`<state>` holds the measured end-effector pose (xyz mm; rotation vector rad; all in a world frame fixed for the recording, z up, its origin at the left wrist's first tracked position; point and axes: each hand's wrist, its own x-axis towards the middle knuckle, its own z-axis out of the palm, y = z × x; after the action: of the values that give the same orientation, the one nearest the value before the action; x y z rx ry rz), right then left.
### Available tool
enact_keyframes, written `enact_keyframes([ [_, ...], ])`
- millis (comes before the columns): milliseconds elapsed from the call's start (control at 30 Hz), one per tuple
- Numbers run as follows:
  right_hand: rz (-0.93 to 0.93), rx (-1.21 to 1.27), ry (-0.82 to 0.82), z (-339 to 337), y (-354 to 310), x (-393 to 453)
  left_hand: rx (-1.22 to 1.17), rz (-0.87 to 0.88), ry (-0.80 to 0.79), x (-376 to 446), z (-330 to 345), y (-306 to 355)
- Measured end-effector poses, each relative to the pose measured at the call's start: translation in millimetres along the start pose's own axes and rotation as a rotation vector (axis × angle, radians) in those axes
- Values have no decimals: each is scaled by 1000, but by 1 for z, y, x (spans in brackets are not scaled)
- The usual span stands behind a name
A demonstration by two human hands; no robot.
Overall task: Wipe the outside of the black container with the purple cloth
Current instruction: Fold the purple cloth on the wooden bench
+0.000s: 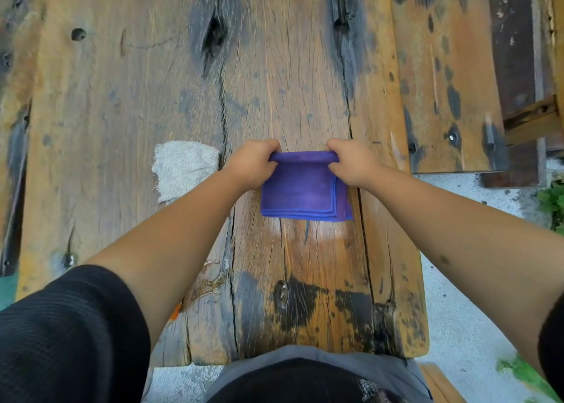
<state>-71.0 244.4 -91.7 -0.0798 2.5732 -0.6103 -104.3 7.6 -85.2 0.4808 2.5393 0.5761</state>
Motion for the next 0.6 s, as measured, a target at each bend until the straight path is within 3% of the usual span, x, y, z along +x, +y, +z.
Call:
enact_keyframes([
  [167,-172,-126,16,11,-6,-40,163,231,19,-42,13,-9],
  [267,-211,-289,-64,38,1,-72,275,315,-97,-71,39,-21],
  [367,-188,-383,-174,56,5,-93,368,240,-250,-92,64,-31],
  [433,-158,-360,-159,59,4,-96,296,173,-257,-96,73,-33],
  [600,-52,-341,-152,50,-8,-71,-100,-43,29,-75,70,-17],
])
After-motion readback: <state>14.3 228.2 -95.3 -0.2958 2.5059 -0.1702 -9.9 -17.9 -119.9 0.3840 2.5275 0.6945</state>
